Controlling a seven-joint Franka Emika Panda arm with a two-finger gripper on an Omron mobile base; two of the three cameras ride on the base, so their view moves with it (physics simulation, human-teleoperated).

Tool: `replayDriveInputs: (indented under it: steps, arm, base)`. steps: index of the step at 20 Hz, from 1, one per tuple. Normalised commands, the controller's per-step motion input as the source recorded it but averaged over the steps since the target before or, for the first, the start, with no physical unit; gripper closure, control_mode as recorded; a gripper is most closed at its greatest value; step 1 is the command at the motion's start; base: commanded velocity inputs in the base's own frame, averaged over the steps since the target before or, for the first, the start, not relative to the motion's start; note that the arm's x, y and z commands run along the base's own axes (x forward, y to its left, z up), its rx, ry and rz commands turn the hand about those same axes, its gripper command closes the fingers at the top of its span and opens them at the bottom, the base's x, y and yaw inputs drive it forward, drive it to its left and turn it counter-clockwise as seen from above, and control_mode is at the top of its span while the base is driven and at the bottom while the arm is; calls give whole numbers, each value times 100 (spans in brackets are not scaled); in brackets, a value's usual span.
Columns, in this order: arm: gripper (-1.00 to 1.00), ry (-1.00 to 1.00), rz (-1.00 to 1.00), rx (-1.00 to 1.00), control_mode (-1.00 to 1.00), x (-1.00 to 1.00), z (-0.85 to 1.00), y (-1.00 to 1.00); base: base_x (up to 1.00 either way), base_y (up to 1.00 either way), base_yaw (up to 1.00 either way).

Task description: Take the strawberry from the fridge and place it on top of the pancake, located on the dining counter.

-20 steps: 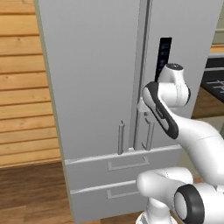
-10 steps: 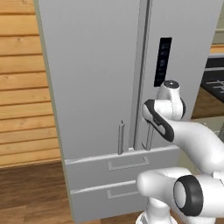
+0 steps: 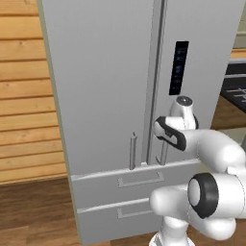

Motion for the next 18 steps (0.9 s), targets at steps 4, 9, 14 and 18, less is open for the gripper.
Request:
replayDriveInputs:
  steps: [4,9,14,18]
  arm:
    - [-100,-7,0,8,-100,43,-9,-6]
    - [-100,-10,0,3,-100,27,-25,8]
    - [-100,-2,0,7,-100,2,-33,2]
    - [100,-1,0,0,-100,2,-16,0]
  base:
    - [0,0,0]
    - [0,0,0]
    - [0,0,0]
    - [0,0,0]
